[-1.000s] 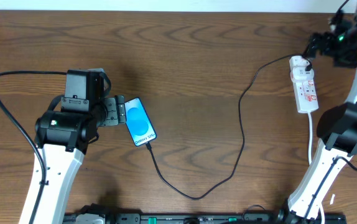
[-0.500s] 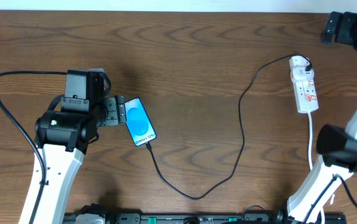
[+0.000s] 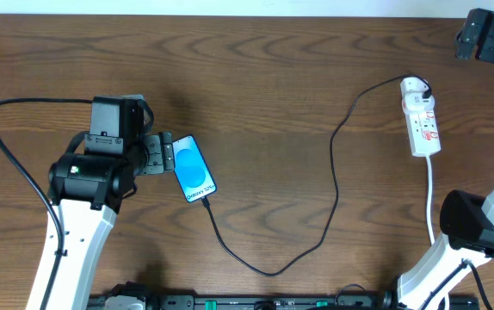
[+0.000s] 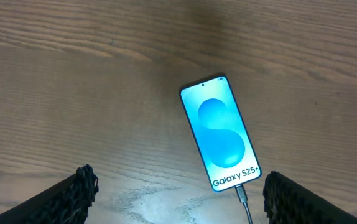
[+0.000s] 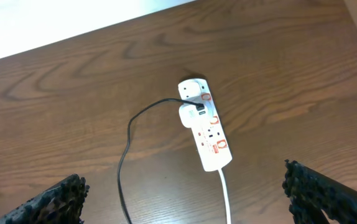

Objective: Plug charger to phone and switch on socket

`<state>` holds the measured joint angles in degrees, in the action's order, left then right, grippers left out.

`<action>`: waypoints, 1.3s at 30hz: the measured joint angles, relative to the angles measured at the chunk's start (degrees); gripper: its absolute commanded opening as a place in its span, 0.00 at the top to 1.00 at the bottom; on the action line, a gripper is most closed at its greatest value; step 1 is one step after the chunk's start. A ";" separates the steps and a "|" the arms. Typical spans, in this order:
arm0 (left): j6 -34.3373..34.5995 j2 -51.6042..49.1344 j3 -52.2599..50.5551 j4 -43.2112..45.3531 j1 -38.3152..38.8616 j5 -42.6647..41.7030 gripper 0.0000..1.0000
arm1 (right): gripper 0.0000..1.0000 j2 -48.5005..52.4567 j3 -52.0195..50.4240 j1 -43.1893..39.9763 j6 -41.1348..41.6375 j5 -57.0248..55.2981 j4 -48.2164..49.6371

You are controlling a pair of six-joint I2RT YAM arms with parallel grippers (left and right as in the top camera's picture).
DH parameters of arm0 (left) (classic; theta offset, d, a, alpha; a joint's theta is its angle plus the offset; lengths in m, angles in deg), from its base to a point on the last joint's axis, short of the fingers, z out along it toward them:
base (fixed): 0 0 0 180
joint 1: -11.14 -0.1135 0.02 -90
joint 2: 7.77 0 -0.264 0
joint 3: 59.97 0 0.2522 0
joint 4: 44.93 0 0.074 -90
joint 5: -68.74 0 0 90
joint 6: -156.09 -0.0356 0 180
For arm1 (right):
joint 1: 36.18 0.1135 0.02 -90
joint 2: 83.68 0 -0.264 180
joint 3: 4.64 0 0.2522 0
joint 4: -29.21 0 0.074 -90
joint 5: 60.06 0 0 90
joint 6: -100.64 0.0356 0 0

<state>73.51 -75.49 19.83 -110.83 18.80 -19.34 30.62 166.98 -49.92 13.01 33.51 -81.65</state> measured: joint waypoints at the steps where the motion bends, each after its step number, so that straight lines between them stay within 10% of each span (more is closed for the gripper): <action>1: 0.00 0.00 0.00 0.00 0.00 0.00 0.12 | 0.01 0.00 0.00 0.00 0.00 0.09 0.00; 39: 0.02 7.50 -4.83 1.11 0.00 0.00 0.12 | 0.01 0.00 0.00 0.00 0.00 0.35 0.00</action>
<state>73.53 -67.99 15.00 -109.72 18.80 -19.34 30.62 166.98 -49.92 13.01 33.86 -81.65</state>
